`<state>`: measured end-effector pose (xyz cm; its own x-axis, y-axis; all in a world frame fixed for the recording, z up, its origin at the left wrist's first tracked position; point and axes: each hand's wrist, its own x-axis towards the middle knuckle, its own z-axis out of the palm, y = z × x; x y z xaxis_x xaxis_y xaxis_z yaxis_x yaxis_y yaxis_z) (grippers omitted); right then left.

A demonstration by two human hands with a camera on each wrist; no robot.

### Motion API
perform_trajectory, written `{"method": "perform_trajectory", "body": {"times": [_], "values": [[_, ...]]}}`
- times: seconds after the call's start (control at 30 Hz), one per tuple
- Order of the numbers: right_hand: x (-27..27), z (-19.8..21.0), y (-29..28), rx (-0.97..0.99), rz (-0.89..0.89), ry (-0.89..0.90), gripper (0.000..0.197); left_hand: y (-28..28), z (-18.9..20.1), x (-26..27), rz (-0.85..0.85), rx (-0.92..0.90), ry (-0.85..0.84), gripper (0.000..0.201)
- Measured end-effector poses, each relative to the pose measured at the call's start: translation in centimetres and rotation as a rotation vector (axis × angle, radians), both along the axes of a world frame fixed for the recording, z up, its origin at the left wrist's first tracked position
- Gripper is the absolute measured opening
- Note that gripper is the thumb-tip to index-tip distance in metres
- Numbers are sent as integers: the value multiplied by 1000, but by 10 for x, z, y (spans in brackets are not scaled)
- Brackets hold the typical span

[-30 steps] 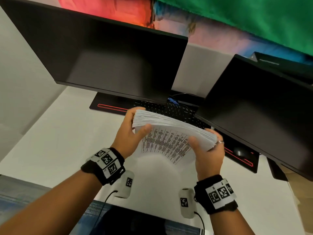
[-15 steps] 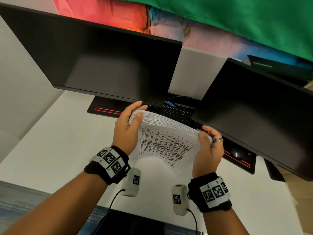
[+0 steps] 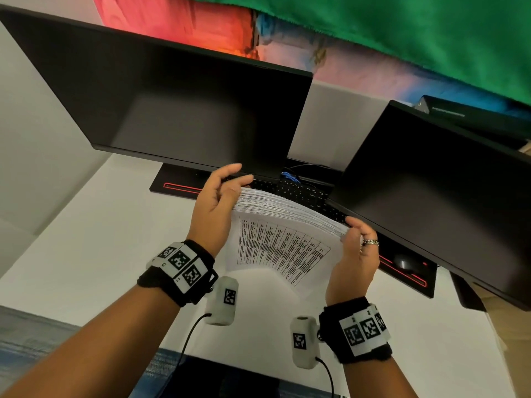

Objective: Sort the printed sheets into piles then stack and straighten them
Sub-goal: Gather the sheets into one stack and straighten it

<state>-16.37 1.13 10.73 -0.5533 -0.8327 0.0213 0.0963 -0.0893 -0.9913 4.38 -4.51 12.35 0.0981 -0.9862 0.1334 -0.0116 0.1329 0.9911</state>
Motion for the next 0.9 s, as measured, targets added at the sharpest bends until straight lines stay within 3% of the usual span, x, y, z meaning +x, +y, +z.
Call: {"method": "perform_trajectory", "body": {"times": [0.13, 0.2, 0.3, 0.53, 0.8, 0.9], "values": [[-9, -7, 6, 31, 166, -18, 59, 4, -11, 14, -318, 32, -48, 94], [-14, -8, 7, 73, 194, 28, 76, 6, -16, 17, -354, 102, -110, 105], [-19, -8, 4, 99, 196, -24, 85, 0, -21, 20, -297, 130, -189, 85], [-13, -8, 7, 20, 165, -75, 104, -10, -33, 14, -364, 144, -215, 48], [-10, -22, 13, 103, 188, -97, 120, -18, -32, 14, -399, 170, -245, 45], [-14, -37, 5, 189, 204, -97, 109, -22, -37, 15, -404, 190, -251, 47]]}}
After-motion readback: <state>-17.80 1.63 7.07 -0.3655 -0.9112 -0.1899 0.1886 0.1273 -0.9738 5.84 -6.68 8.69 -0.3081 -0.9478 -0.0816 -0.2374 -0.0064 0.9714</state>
